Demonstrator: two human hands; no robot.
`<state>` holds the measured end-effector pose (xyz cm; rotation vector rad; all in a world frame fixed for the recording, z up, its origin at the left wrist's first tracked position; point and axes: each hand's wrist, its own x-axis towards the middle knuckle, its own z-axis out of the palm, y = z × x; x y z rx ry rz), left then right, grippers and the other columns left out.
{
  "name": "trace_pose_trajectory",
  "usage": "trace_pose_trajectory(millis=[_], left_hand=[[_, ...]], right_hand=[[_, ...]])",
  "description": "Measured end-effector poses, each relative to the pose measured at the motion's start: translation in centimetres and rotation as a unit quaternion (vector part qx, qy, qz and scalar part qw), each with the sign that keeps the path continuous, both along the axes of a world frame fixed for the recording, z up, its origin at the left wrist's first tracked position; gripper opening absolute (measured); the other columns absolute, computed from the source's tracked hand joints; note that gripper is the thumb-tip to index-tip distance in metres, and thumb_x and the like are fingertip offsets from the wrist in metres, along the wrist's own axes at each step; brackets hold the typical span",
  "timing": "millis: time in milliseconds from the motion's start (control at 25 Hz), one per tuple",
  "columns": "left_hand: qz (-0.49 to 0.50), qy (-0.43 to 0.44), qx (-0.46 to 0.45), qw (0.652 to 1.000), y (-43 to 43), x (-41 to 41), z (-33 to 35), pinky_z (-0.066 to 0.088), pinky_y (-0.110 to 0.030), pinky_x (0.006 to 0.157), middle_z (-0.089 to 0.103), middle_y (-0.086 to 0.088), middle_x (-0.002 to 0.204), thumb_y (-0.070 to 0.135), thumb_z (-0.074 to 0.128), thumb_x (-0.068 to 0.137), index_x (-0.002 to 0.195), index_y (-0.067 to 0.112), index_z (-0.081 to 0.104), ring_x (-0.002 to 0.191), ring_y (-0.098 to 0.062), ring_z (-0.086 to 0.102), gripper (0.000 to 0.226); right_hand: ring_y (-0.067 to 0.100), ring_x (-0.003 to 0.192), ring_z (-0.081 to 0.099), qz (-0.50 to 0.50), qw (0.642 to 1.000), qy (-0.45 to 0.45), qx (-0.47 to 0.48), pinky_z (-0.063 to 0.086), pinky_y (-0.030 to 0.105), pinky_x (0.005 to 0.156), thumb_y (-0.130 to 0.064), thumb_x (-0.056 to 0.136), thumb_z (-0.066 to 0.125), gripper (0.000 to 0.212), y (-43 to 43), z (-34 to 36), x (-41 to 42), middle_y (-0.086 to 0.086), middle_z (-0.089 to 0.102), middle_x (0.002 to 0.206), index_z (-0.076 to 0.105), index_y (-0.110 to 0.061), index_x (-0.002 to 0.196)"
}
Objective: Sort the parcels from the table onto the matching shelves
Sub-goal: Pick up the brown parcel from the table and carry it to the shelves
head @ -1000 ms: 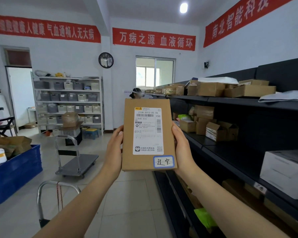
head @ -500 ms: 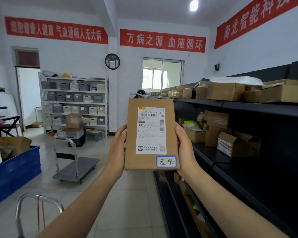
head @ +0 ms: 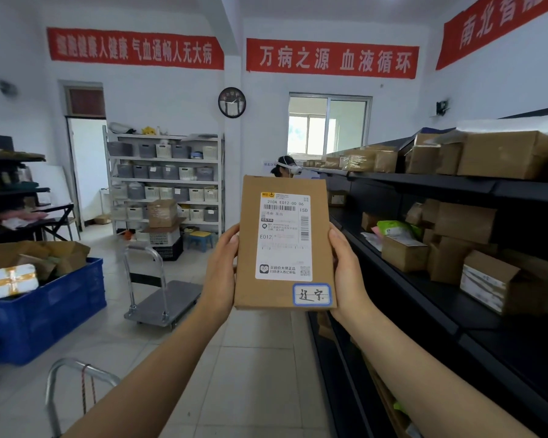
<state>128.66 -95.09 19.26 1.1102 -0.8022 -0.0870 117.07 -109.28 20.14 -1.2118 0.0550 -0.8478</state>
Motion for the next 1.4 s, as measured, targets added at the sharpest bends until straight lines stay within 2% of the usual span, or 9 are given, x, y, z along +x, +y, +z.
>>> trace_pose_trajectory(millis=[240, 400, 520, 680, 840, 1040, 1240, 1400], left_hand=[[-0.015, 0.004, -0.007, 1.000, -0.8, 8.1, 0.1, 0.042, -0.061, 0.100, 0.064, -0.008, 0.125, 0.055, 0.049, 0.078, 0.122, 0.029, 0.060, 0.118, -0.032, 0.058, 0.052], [-0.021, 0.022, -0.011, 0.999, -1.7, 12.4, -0.7, 0.040, -0.061, 0.101, 0.065, -0.010, 0.123, 0.052, 0.050, 0.076, 0.126, 0.021, 0.057, 0.118, -0.033, 0.058, 0.059], [-0.011, 0.007, -0.002, 1.000, -2.9, 14.7, -1.2, 0.041, -0.061, 0.100, 0.065, -0.011, 0.122, 0.050, 0.046, 0.079, 0.125, 0.019, 0.058, 0.116, -0.034, 0.059, 0.056], [0.003, 0.019, 0.002, 1.000, -5.4, 17.4, -1.3, 0.043, -0.061, 0.098, 0.068, -0.008, 0.117, 0.045, 0.042, 0.085, 0.122, 0.021, 0.059, 0.112, -0.033, 0.061, 0.047], [-0.010, 0.036, -0.007, 0.999, -9.2, 19.5, -1.3, 0.042, -0.062, 0.099, 0.065, -0.009, 0.125, 0.055, 0.047, 0.078, 0.126, 0.025, 0.057, 0.116, -0.033, 0.060, 0.057], [0.002, 0.026, -0.010, 1.000, -13.7, 21.9, -1.0, 0.038, -0.062, 0.102, 0.062, -0.004, 0.130, 0.056, 0.049, 0.078, 0.127, 0.031, 0.056, 0.121, -0.030, 0.057, 0.055], [0.008, 0.048, -0.008, 0.999, -15.6, 25.2, -1.4, 0.038, -0.062, 0.103, 0.062, -0.003, 0.130, 0.057, 0.054, 0.074, 0.127, 0.033, 0.055, 0.120, -0.030, 0.057, 0.059], [0.023, 0.051, -0.007, 0.998, -17.3, 28.5, -1.1, 0.039, -0.060, 0.103, 0.064, -0.003, 0.126, 0.055, 0.054, 0.072, 0.120, 0.035, 0.057, 0.118, -0.029, 0.058, 0.052]], right_hand=[[0.029, 0.106, 0.069, -0.011, 1.000, -0.007, 0.006, 0.049, 0.054, 0.099, -0.037, 0.097, 0.046, 0.037, -0.5, 0.2, 7.7, 0.009, 0.072, 0.115, 0.059, -0.022, 0.129], [0.028, 0.107, 0.069, -0.018, 1.000, 0.006, 0.002, 0.049, 0.053, 0.099, -0.035, 0.097, 0.046, 0.038, -1.1, -0.2, 11.6, 0.010, 0.071, 0.117, 0.056, -0.022, 0.132], [0.027, 0.106, 0.069, -0.016, 1.000, 0.015, -0.008, 0.049, 0.053, 0.099, -0.035, 0.097, 0.045, 0.038, -2.2, -0.4, 13.9, 0.009, 0.071, 0.117, 0.055, -0.022, 0.132], [0.026, 0.107, 0.069, -0.009, 1.000, 0.017, -0.012, 0.049, 0.053, 0.100, -0.035, 0.098, 0.044, 0.038, -4.9, -0.6, 16.8, 0.008, 0.071, 0.117, 0.055, -0.023, 0.132], [0.026, 0.110, 0.067, -0.009, 0.999, 0.015, -0.032, 0.049, 0.051, 0.099, -0.036, 0.098, 0.044, 0.040, -8.7, -0.1, 19.2, 0.008, 0.070, 0.120, 0.054, -0.023, 0.134], [0.025, 0.105, 0.070, 0.009, 1.000, 0.005, -0.022, 0.053, 0.046, 0.093, -0.034, 0.098, 0.045, 0.037, -13.9, 0.7, 22.1, 0.005, 0.073, 0.114, 0.057, -0.025, 0.132], [0.019, 0.100, 0.072, 0.029, 0.999, 0.008, -0.023, 0.053, 0.046, 0.094, -0.033, 0.098, 0.045, 0.036, -16.2, 0.3, 26.0, -0.001, 0.076, 0.108, 0.057, -0.027, 0.132], [0.023, 0.105, 0.070, 0.029, 0.999, 0.005, -0.014, 0.051, 0.050, 0.098, -0.034, 0.097, 0.045, 0.038, -18.0, 0.0, 29.5, 0.004, 0.074, 0.114, 0.057, -0.025, 0.132]])
